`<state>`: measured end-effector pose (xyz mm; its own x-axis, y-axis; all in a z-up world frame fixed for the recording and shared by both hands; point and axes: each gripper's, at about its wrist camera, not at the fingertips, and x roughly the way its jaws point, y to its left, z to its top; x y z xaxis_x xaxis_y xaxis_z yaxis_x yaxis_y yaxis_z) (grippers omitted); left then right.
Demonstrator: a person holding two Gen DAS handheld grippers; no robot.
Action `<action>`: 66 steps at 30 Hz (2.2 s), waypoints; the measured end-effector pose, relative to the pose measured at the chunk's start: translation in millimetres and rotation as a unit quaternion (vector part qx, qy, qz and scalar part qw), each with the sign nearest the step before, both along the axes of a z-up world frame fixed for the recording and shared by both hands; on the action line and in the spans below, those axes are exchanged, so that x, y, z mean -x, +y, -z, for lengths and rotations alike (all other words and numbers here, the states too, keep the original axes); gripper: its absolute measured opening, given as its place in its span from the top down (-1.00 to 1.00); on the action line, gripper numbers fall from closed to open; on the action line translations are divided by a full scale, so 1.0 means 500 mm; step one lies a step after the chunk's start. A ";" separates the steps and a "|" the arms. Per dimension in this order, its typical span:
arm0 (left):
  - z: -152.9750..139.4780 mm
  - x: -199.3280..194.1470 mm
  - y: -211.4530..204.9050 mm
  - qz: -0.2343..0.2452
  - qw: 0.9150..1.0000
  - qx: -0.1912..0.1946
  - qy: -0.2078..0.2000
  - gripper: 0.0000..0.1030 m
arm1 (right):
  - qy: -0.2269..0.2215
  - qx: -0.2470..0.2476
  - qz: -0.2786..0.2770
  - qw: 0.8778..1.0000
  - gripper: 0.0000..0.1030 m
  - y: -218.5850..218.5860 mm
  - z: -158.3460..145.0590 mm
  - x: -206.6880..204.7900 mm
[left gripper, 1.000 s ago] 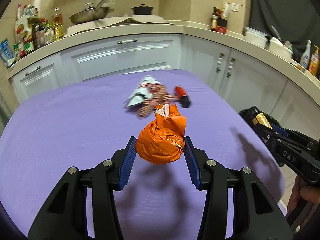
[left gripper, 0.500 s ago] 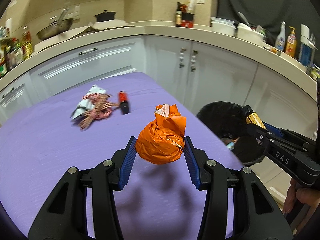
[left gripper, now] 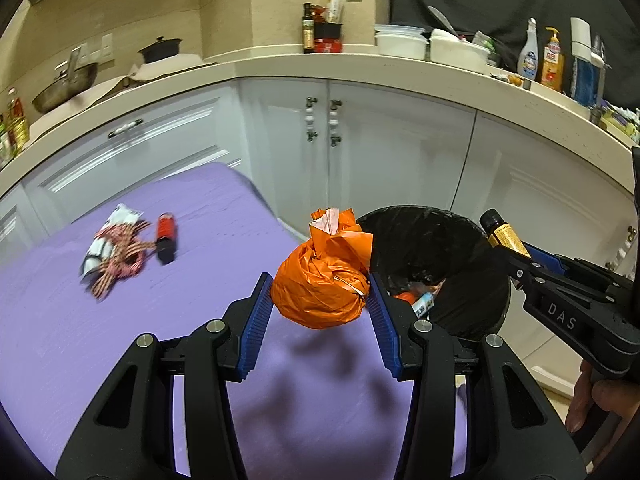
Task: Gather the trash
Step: 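Open both tools to drop the bag and bottle into the bin, then move both open tools back over the table items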
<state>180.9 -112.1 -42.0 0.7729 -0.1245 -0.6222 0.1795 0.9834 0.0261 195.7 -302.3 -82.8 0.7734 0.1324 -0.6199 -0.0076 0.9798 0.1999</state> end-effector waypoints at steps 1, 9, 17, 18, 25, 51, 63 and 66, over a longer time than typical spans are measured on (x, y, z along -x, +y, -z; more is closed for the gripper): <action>0.001 -0.005 -0.006 0.002 1.000 0.001 0.000 0.11 | 0.001 0.000 0.003 1.000 0.52 -0.006 0.001 -0.003; 0.013 -0.044 -0.067 0.022 1.000 -0.001 0.005 0.11 | 0.005 0.001 0.020 1.000 0.52 -0.043 0.008 -0.019; 0.024 -0.078 -0.101 0.026 1.000 -0.008 0.005 0.10 | 0.005 0.002 0.027 1.000 0.52 -0.061 0.013 -0.041; 0.025 -0.083 -0.105 0.026 1.000 -0.007 0.005 0.10 | 0.005 0.002 0.027 1.000 0.52 -0.062 0.015 -0.046; 0.027 -0.110 -0.124 0.029 1.000 -0.013 0.002 0.08 | 0.001 0.003 0.029 1.000 0.52 -0.069 0.023 -0.065; 0.023 -0.125 -0.055 -0.008 1.000 -0.010 0.000 -0.31 | -0.006 0.015 0.042 0.999 0.01 -0.048 0.004 -0.086; 0.007 -0.070 0.106 -0.077 0.997 -0.016 -0.009 -0.31 | -0.012 0.010 -0.027 1.000 0.01 0.085 -0.011 -0.102; 0.009 -0.058 0.170 -0.107 0.994 -0.017 -0.006 -0.31 | -0.011 0.011 -0.054 0.998 0.01 0.138 -0.011 -0.106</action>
